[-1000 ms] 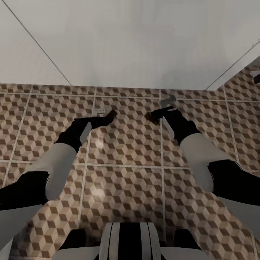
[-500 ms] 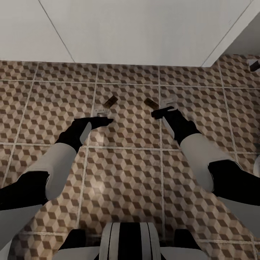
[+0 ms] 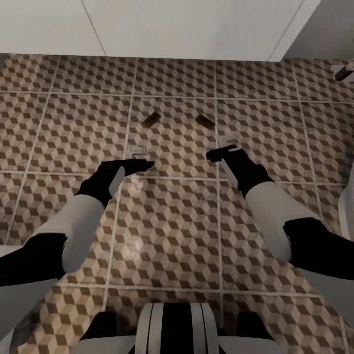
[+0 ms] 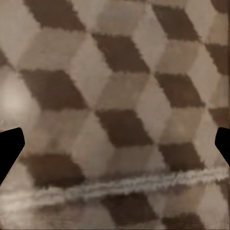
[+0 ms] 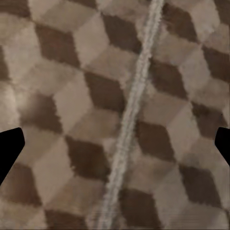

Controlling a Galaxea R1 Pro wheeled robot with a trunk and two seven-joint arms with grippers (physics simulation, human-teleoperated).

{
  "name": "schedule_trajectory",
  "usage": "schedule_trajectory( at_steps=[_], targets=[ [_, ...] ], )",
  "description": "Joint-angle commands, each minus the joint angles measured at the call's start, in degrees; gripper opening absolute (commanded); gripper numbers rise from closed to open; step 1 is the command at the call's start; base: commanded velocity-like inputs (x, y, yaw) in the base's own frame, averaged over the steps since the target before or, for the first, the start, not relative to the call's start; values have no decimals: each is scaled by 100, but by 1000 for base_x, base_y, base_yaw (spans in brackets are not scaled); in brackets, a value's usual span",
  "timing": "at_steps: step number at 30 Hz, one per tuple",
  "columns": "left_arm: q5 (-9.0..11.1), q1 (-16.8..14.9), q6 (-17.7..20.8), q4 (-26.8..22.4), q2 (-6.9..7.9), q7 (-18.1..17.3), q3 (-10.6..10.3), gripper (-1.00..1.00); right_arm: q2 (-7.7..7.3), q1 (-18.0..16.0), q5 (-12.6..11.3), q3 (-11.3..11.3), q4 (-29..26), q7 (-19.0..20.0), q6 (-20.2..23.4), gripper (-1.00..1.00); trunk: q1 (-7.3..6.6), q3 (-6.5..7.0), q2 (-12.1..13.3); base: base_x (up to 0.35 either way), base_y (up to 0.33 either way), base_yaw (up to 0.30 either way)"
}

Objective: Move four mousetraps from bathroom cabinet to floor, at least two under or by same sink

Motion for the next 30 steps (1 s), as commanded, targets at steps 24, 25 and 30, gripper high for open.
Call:
schedule_trajectory(
  at_steps=[24,25,30],
  targets=[
    [19,-1,41,-25,-2,-15,8,100,-2,-1,41,24,-8,-12,41,100,-4,-3,-1,-330,0,0],
    [19,-1,42,-26,-2,-15,7,100,-2,-1,41,24,-8,-12,41,100,-4,-3,-1,-214,0,0],
    [18,-1,44,-31,-6,-17,1,100,-2,-1,41,24,-5,-12,41,100,-4,-3,-1,-104,0,0]
  ],
)
